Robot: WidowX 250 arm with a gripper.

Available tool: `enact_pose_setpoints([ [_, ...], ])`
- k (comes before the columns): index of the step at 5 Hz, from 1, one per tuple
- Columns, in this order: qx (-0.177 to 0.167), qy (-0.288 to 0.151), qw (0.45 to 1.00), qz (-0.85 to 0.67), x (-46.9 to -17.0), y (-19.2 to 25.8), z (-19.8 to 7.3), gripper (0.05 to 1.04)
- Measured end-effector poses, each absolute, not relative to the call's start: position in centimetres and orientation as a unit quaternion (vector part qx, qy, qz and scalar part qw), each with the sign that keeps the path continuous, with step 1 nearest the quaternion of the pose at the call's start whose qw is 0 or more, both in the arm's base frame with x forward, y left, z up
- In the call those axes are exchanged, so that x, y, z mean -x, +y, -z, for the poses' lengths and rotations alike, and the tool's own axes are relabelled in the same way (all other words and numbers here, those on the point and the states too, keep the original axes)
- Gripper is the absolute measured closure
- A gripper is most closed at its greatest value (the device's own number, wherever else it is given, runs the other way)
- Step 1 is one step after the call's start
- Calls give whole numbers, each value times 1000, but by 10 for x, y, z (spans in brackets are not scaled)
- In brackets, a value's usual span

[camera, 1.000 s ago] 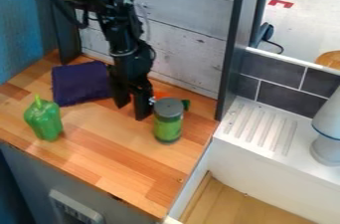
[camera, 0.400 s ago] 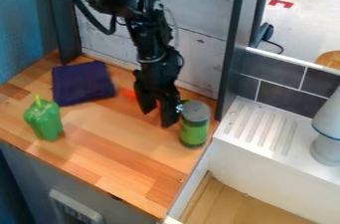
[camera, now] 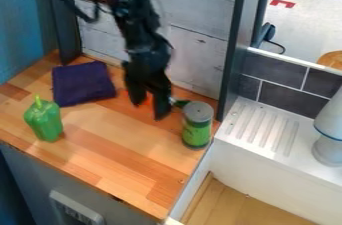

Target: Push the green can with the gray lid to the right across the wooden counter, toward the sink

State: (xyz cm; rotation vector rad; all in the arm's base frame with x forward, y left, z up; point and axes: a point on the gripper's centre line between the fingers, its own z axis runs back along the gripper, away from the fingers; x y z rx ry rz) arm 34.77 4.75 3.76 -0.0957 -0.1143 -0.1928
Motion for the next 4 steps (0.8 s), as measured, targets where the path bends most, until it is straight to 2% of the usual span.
enact_pose_setpoints([
  [1,45,-68,996,43,-337,70,-57,83],
  [3,43,-104,989,-97,-302,71,-115,83],
  [4,23,-102,974,-204,-278,66,-133,83],
])
